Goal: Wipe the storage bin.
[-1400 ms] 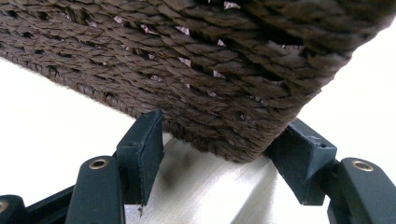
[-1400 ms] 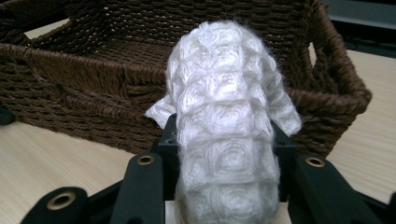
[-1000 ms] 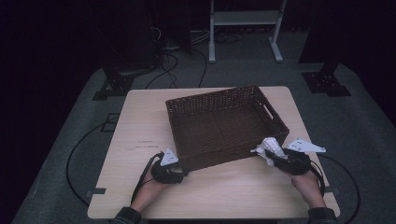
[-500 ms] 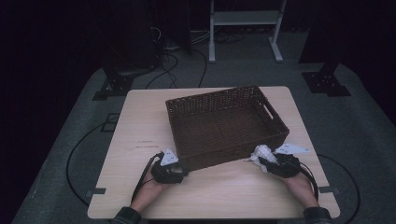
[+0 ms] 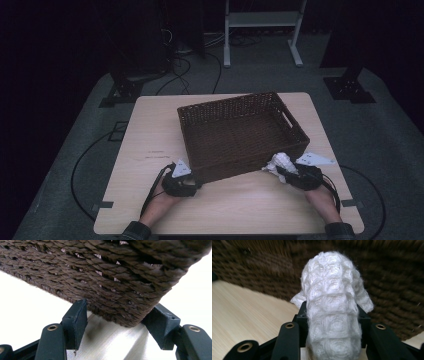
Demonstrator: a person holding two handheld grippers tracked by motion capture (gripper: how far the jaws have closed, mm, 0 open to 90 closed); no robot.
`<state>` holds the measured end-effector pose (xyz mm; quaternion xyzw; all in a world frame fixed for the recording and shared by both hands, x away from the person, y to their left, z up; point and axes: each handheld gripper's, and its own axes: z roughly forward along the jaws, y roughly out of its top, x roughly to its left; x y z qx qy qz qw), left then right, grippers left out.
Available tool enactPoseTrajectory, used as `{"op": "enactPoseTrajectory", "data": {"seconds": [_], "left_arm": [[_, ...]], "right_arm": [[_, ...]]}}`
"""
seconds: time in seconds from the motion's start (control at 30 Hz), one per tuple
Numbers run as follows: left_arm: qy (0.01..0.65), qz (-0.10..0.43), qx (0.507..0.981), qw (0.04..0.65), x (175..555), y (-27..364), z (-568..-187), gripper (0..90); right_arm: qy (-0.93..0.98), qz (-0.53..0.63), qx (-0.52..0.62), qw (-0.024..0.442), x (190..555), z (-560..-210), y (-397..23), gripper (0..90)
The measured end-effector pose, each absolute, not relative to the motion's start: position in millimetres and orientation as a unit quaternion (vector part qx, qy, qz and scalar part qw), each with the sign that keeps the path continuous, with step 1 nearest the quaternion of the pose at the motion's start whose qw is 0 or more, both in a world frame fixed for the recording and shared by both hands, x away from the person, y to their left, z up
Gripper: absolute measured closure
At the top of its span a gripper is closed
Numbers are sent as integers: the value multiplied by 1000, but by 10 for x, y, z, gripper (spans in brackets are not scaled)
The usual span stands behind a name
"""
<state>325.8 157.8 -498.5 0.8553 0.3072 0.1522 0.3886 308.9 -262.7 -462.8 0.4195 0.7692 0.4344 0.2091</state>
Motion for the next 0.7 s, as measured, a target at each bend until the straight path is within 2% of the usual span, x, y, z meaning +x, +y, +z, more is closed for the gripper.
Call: {"op": "enactPoseTrajectory", "data": {"seconds": [0.43,0.7], "left_arm": [[307,152,855,389,3258,1577,-4985,357],[307,153,856,388,3258,1578,-4984,357]], "right_arm": [[737,491,401,233,2946,-4281,-2670,597],[746,482,400,226,2978,-4352,-2624,597]]}}
